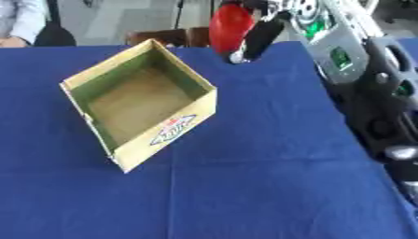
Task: Pick up objects on the table and place them in the box.
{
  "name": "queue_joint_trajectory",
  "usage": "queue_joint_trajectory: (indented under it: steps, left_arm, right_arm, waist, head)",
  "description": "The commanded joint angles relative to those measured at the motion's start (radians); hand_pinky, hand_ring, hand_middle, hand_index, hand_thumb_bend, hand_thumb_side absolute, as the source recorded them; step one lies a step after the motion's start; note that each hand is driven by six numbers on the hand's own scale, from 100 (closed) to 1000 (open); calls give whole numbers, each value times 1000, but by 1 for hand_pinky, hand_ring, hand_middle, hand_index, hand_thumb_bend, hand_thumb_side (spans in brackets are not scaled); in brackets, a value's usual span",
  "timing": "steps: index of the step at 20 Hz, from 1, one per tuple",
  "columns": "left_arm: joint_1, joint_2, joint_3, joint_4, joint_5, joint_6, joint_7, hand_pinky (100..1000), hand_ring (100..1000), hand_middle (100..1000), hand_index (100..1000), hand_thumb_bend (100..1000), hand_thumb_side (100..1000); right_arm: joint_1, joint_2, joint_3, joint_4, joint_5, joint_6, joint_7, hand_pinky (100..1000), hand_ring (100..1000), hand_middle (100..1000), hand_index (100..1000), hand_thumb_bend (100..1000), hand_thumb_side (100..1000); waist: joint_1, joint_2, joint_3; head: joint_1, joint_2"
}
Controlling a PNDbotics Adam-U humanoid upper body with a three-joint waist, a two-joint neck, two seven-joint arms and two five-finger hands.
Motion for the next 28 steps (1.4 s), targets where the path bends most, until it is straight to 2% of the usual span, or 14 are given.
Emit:
queue_joint_trajectory:
  steps: [1, 8, 18, 28]
  left_arm:
    - [-6, 19, -1, -15, 4, -1, -2, 636, 834, 805, 861, 100, 984]
    - [-11, 12, -8, -15, 10, -1, -9, 635, 834, 805, 861, 100, 985]
    - [-26, 2, -17, -15, 21, -6, -21, 634, 834, 805, 862, 100, 985]
    - [-33, -5, -19, -15, 25, -5, -27, 633, 834, 805, 862, 100, 986]
  right_arm:
    - [-57, 37, -7, -5, 36, -4, 1, 339, 528, 563, 697, 100, 100]
    - [-115, 171, -5, 93, 108, -7, -16, 340, 524, 562, 701, 100, 100]
    - [-128, 345, -18, 278, 190, -11, -64, 338, 520, 555, 698, 100, 100]
    - [-102, 442, -33, 435, 263, -18, -113, 343, 525, 556, 693, 100, 100]
  waist:
    - [-12, -34, 5]
    - [-14, -33, 29]
    - [-15, -21, 66]
    - [-17, -5, 84]
  head:
    - [-8, -3]
    - [-26, -6]
    - [-61, -21]
    - [-76, -32]
